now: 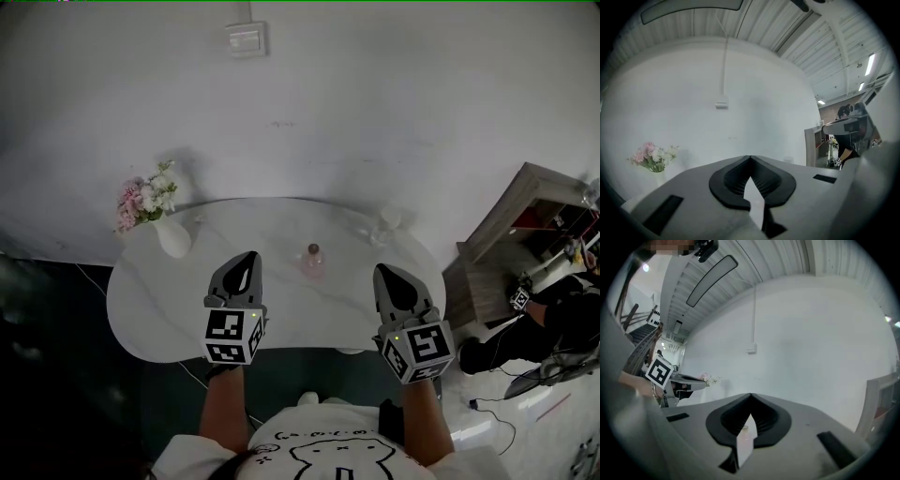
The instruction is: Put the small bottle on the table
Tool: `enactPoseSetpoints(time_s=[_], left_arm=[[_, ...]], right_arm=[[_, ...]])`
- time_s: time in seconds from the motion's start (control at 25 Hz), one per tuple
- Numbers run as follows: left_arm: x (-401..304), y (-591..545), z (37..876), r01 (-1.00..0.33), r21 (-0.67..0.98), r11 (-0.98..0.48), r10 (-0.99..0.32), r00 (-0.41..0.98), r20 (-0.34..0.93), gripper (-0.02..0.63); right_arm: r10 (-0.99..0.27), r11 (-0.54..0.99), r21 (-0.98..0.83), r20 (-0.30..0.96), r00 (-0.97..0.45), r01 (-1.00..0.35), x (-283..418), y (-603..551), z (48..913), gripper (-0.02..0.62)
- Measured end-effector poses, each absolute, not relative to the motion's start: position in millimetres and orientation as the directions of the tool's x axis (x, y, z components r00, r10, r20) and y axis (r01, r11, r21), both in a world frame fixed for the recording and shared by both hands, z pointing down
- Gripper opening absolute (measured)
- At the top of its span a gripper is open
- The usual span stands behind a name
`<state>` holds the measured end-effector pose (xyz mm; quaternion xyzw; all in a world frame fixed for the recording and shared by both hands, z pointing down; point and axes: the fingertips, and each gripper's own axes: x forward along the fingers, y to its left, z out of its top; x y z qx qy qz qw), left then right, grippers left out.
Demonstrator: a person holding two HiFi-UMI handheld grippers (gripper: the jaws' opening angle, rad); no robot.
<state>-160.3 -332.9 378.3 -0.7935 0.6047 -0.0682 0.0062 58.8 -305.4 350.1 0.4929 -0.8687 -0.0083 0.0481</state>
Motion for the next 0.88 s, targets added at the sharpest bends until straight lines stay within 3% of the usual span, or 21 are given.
enactPoseSetpoints(time_s=[0.88], left_arm=[[-177,-289,281,-0.973,-0.148,-0.177,-0.975,0.194,-0.105,0.005]], right_arm=[[-0.857,0.495,0.215,-0.042,-0.514,-0.842,77,-281,268,-0.006]])
